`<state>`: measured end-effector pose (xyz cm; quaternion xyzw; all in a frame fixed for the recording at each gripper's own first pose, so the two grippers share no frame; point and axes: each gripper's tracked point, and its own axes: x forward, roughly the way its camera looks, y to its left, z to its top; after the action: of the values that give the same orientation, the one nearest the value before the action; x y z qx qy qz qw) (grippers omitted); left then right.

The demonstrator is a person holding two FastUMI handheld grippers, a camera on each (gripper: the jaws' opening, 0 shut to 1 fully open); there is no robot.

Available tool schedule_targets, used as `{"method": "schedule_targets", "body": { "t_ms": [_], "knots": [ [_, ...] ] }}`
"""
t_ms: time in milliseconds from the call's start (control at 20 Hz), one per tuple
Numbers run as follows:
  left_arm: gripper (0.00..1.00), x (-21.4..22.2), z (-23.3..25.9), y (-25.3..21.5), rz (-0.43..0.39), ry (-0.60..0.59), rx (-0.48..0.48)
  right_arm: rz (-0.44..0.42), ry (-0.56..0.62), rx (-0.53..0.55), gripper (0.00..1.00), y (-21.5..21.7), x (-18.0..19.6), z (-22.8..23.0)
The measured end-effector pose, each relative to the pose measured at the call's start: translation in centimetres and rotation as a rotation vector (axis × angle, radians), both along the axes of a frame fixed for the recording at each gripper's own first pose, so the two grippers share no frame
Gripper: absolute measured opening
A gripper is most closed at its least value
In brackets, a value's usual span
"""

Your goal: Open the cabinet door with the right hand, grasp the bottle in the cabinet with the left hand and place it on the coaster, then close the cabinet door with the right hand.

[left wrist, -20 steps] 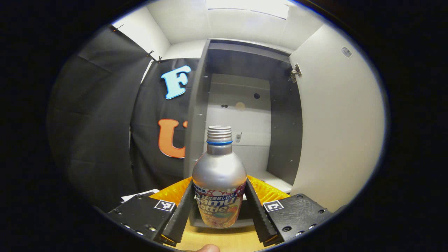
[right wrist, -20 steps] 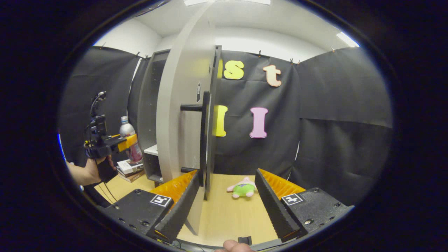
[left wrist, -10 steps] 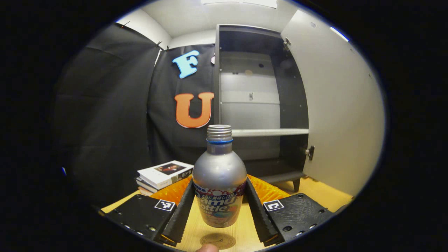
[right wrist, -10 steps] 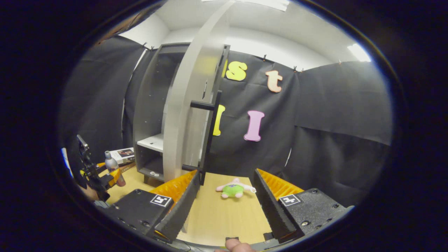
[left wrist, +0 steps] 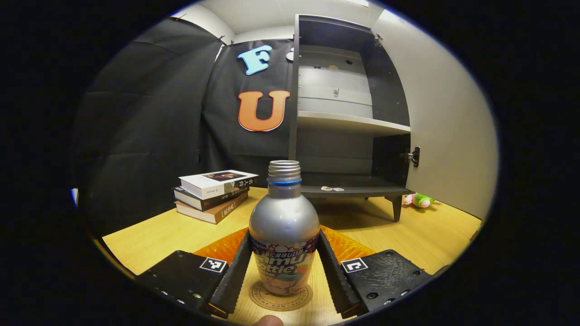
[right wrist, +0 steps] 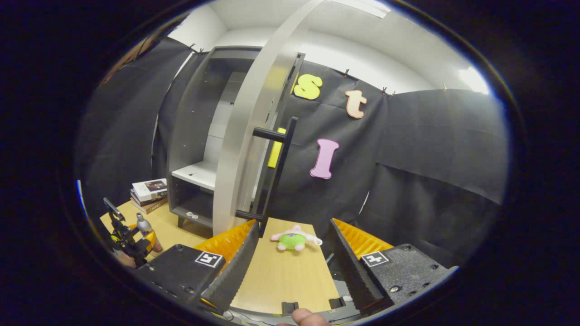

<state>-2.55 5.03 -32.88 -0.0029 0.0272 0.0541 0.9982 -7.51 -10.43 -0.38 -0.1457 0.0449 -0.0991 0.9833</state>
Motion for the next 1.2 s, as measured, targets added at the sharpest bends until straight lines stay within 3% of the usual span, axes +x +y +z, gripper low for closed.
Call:
{"method": "schedule_targets", "body": {
  "t_ms": [500, 950, 1200],
  "knots": [
    [0.76, -0.8, -2.1, 0.4, -0.019, 0.022, 0.015, -0.011, 0.021, -0.015, 0.94, 0.0, -0.1, 0.0],
    [0.85, -0.4, -2.8, 0.0, -0.018, 0.058, 0.061, 0.001, 0.012, -0.002, 0.94, 0.1, 0.0, -0.1],
    [0.86, -0.3, -1.7, 0.7, 0.003, 0.084, 0.017, 0.013, 0.004, -0.007, 0.93, 0.0, 0.1, -0.1]
  ]
}}
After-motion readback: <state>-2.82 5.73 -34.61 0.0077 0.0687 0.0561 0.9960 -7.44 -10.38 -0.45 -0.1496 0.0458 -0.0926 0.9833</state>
